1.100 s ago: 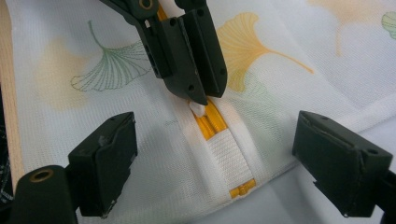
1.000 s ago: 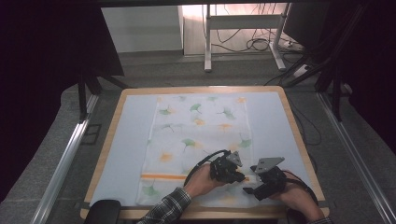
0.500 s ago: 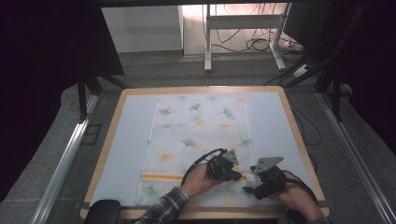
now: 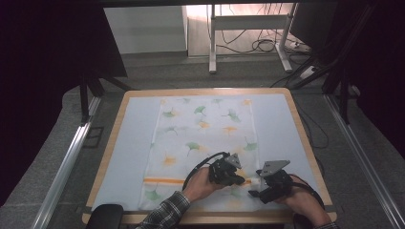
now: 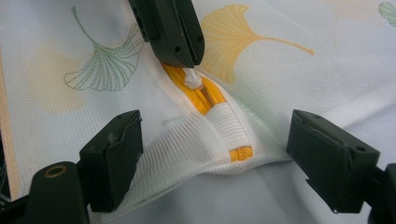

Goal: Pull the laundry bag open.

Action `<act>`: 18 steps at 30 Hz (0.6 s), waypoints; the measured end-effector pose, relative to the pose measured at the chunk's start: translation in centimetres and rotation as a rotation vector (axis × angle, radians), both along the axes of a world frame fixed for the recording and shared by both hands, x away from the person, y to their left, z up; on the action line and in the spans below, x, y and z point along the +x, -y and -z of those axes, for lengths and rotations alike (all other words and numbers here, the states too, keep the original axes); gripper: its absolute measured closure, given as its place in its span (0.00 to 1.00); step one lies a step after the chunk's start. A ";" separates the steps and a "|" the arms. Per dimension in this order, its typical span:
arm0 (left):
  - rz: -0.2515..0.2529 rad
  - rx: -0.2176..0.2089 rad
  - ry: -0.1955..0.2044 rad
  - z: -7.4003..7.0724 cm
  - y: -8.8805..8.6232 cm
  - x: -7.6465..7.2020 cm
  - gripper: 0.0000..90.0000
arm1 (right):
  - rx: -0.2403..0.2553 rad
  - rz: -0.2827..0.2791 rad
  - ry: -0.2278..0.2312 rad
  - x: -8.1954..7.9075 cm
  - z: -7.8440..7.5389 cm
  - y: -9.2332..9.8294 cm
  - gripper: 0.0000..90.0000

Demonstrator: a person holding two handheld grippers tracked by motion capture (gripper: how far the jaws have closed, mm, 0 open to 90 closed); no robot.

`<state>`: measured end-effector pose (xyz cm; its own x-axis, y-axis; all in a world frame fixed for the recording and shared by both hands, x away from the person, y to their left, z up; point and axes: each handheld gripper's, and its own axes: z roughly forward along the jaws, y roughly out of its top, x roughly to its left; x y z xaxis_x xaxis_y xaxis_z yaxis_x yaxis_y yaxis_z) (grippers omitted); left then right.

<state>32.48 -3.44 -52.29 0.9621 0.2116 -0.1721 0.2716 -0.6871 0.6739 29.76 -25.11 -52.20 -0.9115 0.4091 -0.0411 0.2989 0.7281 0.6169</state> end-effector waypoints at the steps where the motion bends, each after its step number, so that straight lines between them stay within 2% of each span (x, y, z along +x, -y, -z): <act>1: -0.003 -0.001 -0.003 0.0 -0.2 0.0 1.00 | 0.000 0.002 0.000 0.0 0.0 0.0 0.22; 8: -0.004 0.004 -0.001 -0.1 -0.6 0.0 1.00 | 0.001 0.006 -0.001 0.0 0.0 0.0 0.23; 11: -0.024 0.046 0.032 -0.3 -1.4 0.1 1.00 | 0.000 0.008 -0.002 0.0 0.0 0.0 0.23; 14: -0.067 -0.012 -0.010 -0.3 -3.1 0.8 1.00 | 0.000 0.006 -0.002 0.0 0.0 0.0 0.23; 16: -0.073 -0.049 -0.037 -0.3 -3.3 1.0 1.00 | 0.001 0.006 -0.001 0.0 0.0 0.0 0.23; 18: -0.072 -0.085 -0.043 -0.4 -2.9 1.0 1.00 | 0.000 0.008 -0.001 0.0 0.0 0.0 0.23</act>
